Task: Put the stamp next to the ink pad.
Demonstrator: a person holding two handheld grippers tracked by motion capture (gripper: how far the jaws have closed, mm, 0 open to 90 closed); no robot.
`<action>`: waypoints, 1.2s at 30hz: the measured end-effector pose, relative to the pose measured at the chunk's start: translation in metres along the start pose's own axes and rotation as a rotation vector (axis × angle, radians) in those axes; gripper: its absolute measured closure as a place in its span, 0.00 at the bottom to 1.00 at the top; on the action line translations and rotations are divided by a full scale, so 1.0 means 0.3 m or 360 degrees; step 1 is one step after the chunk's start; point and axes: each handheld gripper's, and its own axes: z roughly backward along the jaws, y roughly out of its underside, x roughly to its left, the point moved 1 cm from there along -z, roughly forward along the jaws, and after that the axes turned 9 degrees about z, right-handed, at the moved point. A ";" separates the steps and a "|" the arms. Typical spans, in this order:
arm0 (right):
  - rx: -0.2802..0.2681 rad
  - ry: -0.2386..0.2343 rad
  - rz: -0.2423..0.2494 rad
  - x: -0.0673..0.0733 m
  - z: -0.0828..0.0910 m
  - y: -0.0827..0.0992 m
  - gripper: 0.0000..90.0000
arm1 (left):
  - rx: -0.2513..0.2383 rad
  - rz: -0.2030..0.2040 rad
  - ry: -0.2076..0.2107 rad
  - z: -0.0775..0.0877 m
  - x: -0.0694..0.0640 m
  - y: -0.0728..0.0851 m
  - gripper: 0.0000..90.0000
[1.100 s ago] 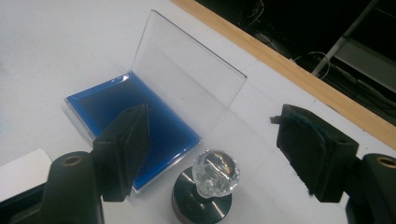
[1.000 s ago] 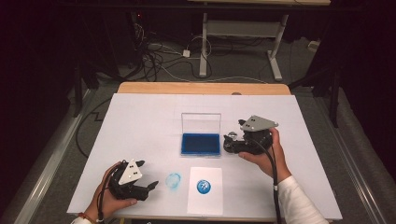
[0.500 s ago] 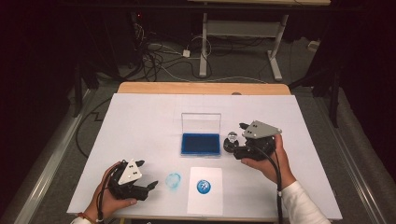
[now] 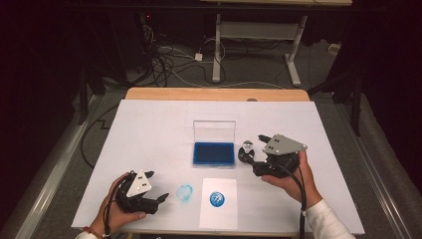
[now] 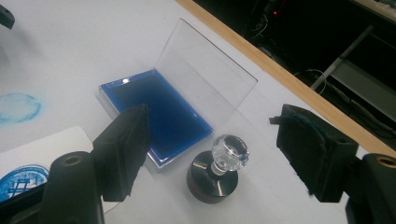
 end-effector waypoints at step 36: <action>-0.0014 0.0028 0.0102 0.053 0.127 0.072 0.29 | 0.0007 -0.0016 -0.0011 -0.004 -0.005 -0.002 0.17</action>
